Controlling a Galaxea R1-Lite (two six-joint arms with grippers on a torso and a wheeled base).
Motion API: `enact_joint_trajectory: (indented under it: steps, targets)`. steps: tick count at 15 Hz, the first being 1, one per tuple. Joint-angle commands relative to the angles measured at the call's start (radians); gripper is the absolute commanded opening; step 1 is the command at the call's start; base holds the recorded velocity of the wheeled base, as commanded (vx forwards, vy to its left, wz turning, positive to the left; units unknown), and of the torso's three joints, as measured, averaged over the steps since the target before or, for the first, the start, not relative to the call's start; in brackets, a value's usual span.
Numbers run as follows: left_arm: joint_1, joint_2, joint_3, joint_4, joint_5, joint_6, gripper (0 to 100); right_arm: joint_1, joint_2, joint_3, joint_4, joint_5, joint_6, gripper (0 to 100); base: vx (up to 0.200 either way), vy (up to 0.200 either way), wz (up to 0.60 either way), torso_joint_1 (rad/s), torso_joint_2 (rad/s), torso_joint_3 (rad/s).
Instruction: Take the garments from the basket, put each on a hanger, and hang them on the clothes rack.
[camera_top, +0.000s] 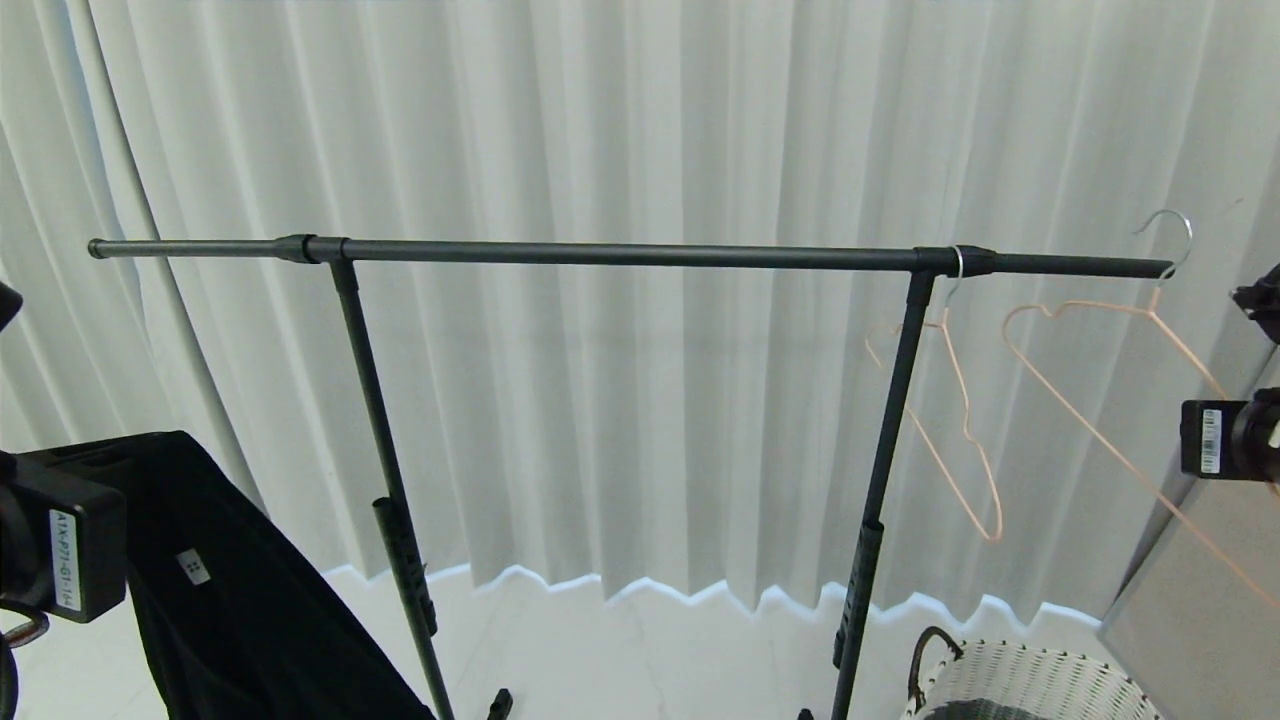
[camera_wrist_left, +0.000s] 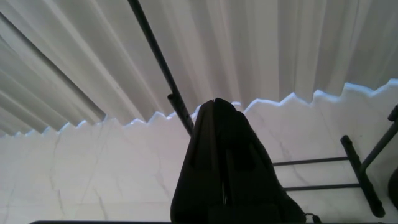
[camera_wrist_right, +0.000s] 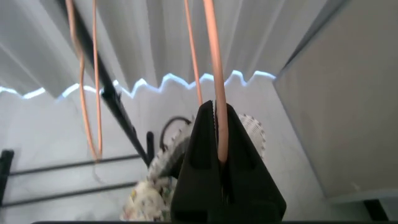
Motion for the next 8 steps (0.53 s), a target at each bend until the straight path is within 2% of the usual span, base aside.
enact_joint_trajectory:
  steps: [1,5,8]
  targets:
    - [0.000,0.000,0.000,-0.001,0.000,0.000,0,0.009,-0.095,0.051,0.001,0.001,-0.012,0,-0.200,0.000,0.00,-0.012,-0.01,0.012]
    - [0.000,0.000,0.001,-0.001,0.000,-0.002,0,0.021,-0.139,0.071,0.004,0.001,-0.025,0,-0.200,0.000,0.00,0.000,0.00,0.000]
    - [0.000,0.004,0.000,-0.001,0.000,-0.005,0,0.064,-0.173,0.070,0.004,0.004,-0.025,0,0.000,0.000,0.00,0.000,0.00,0.000]
